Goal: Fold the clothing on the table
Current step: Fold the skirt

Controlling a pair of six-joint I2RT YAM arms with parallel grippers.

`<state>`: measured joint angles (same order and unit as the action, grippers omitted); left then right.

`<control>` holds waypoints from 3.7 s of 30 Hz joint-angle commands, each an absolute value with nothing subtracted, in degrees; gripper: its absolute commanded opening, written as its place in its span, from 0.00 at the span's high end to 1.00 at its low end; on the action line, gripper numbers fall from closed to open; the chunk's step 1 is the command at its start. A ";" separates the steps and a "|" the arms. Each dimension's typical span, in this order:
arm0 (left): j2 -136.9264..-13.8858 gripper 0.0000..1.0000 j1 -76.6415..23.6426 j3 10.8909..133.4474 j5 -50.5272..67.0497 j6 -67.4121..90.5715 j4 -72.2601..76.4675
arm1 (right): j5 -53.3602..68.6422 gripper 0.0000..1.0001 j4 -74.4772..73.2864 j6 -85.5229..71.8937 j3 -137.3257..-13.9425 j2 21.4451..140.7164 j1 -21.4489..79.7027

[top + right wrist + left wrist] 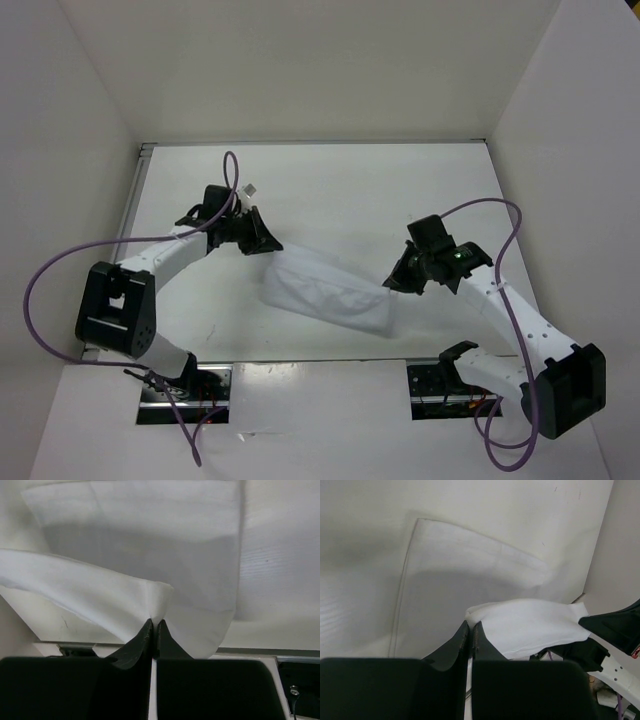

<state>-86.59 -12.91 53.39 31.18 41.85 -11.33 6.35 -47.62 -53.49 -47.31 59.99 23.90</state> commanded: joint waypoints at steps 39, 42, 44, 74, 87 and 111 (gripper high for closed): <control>-104.94 0.99 -15.82 62.05 32.87 39.64 -5.27 | -13.27 1.00 -46.94 -60.56 -51.77 78.13 20.40; -106.17 0.99 -15.82 62.67 32.34 39.64 -5.27 | -14.15 0.92 -45.71 -60.03 -52.38 79.27 19.78; -106.69 0.80 -15.82 63.19 31.82 40.17 -5.27 | -14.15 0.74 -45.09 -58.72 -52.91 79.80 19.25; -111.07 0.96 -27.51 63.81 37.10 37.62 -9.93 | -0.96 0.97 -40.96 -49.39 -49.22 83.22 20.13; -114.70 0.97 -20.84 64.51 30.59 39.73 -9.66 | -4.22 0.92 -37.18 -44.74 -63.16 103.79 19.43; -100.82 0.93 -18.28 70.93 33.75 39.99 -13.00 | -0.44 0.38 -32.88 -38.23 -62.84 96.76 15.91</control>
